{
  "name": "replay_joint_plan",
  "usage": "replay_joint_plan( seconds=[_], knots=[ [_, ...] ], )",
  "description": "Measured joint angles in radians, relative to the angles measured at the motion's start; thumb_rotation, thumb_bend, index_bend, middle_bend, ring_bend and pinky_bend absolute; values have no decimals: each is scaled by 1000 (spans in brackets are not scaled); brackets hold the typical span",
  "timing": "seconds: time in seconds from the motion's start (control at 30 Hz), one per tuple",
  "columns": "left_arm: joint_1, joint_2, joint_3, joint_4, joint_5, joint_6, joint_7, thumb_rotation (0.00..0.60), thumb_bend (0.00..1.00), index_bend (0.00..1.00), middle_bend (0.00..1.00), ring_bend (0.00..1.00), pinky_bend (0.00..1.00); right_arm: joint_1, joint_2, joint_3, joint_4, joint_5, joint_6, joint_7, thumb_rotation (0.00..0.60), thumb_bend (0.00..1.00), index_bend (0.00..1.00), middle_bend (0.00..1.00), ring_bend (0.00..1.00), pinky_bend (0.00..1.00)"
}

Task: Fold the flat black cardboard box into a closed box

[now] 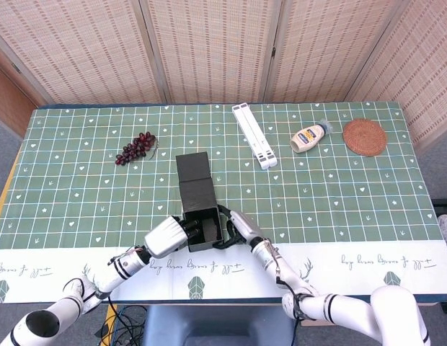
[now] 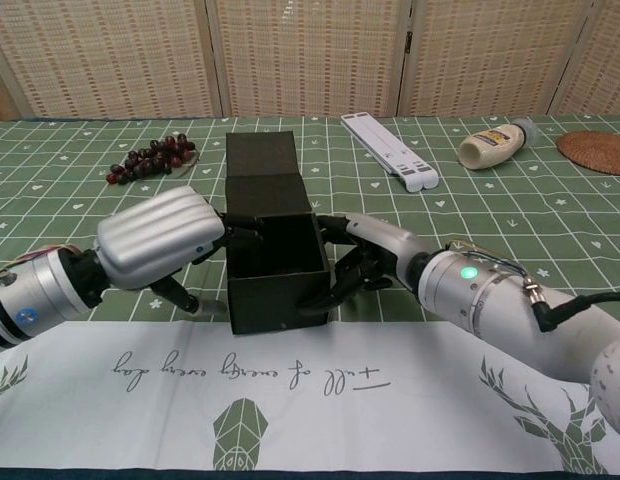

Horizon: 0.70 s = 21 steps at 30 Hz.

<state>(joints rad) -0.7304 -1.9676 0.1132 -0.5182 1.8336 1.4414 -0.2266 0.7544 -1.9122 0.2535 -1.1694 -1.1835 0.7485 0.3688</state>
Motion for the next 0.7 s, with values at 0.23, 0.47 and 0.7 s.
replay_joint_plan(
  seconds=[0.23,0.47,0.7],
  knots=[
    [-22,26,14,-57,6,-42,60,600,91,462,366,587,850,-5,5,-4,-14,-4,3,-14,600,203,262,395,773,1000],
    [-40,49,26,-106,11,-81,110,600,91,489,410,587,850,-12,10,-5,-24,-3,8,-24,600,203,262,395,773,1000],
    [-50,54,29,-117,12,-92,110,600,91,521,436,588,850,-21,14,-8,-38,7,13,-46,600,203,262,395,772,1000]
  ],
)
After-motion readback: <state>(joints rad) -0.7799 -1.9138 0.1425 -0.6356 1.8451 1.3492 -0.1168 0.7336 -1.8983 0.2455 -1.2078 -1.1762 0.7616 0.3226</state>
